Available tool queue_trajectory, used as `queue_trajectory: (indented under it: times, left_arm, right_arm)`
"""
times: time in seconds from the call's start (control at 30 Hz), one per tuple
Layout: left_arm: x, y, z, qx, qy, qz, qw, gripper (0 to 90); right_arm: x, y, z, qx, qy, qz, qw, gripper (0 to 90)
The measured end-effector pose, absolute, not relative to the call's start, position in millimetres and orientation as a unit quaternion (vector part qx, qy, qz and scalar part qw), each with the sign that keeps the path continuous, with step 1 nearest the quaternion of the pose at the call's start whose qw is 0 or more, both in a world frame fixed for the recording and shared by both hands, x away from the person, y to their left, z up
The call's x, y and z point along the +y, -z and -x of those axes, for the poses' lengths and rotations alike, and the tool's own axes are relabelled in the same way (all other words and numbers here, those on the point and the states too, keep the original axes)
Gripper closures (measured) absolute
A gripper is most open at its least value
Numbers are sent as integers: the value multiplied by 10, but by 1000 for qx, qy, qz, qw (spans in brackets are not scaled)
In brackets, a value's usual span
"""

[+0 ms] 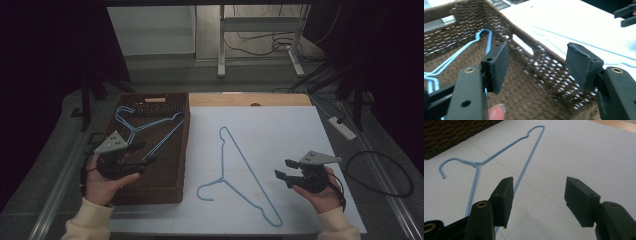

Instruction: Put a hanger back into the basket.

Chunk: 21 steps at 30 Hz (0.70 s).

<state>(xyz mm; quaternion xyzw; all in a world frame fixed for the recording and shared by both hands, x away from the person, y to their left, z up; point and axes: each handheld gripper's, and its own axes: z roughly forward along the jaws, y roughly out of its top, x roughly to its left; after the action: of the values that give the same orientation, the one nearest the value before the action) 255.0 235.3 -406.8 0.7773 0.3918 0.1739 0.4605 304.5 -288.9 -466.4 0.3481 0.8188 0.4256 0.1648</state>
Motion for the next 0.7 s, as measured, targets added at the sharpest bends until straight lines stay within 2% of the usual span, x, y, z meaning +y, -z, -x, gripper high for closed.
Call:
queue_trajectory:
  times: [0.7]
  left_arm:
    - [2051, 4280, -2353, 362, -150, -795, 462, 337]
  right_arm:
    - [-2808, 4733, -3023, 836, -395, -341, 169, 378]
